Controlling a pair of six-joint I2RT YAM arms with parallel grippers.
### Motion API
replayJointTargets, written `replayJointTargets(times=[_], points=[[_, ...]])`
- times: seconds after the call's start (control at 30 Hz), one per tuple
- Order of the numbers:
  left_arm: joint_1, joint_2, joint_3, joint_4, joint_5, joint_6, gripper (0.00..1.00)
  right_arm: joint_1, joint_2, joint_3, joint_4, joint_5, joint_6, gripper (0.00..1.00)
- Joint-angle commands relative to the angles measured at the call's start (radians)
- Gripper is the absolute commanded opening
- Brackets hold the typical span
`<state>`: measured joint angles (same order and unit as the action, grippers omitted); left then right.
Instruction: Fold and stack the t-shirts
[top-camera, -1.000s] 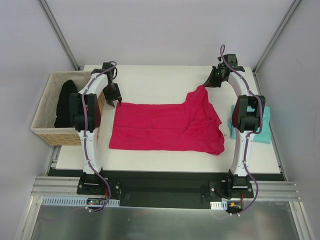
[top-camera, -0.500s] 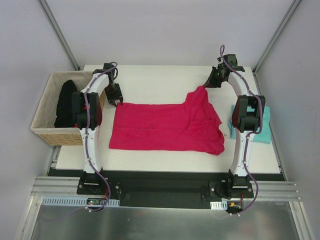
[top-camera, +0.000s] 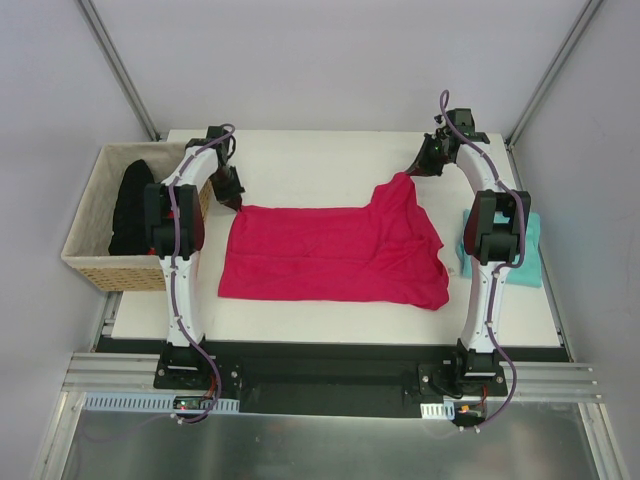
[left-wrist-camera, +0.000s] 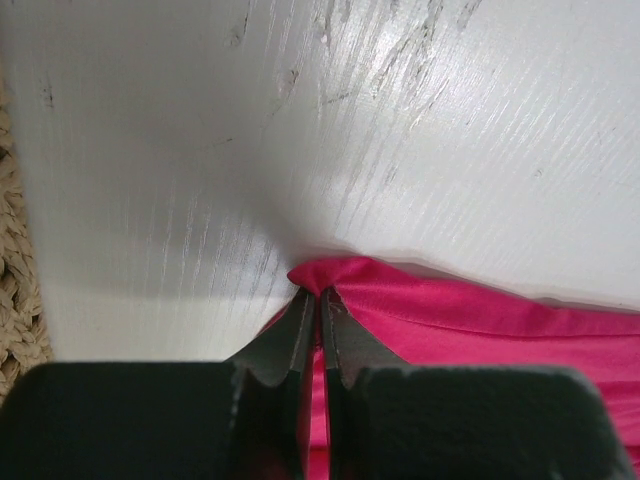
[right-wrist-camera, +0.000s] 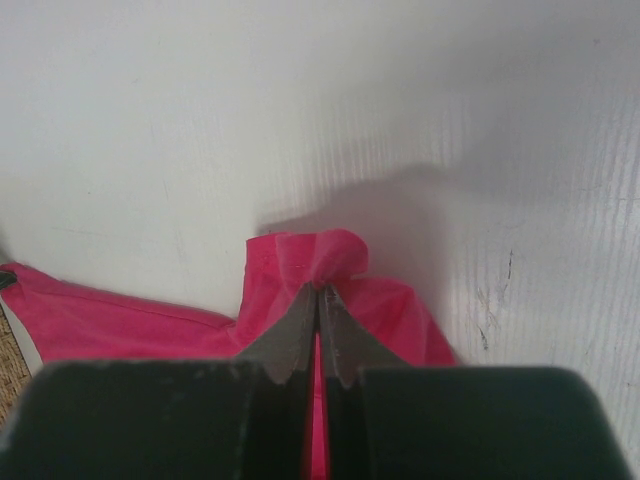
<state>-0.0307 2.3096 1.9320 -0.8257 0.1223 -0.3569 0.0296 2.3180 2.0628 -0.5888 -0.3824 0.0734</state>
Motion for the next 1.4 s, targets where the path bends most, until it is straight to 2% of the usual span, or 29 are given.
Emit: replayJointTargets(times=[0.0, 0.5, 0.83, 1.37], points=[[0.009, -0.007, 0.021, -0.018, 0.010, -0.011, 0.00, 0.004, -0.078, 0.000, -0.009, -0.019, -0.007, 0.01], [0.009, -0.114, -0.024, -0.012, -0.003, -0.016, 0.00, 0.016, -0.144, -0.044, 0.006, 0.019, -0.011, 0.01], [0.011, -0.245, -0.093, -0.013, -0.015, -0.011, 0.00, 0.024, -0.279, -0.216, 0.072, 0.060, 0.008, 0.01], [0.009, -0.417, -0.264, -0.020, -0.033, -0.002, 0.00, 0.059, -0.469, -0.411, 0.050, 0.079, -0.014, 0.01]])
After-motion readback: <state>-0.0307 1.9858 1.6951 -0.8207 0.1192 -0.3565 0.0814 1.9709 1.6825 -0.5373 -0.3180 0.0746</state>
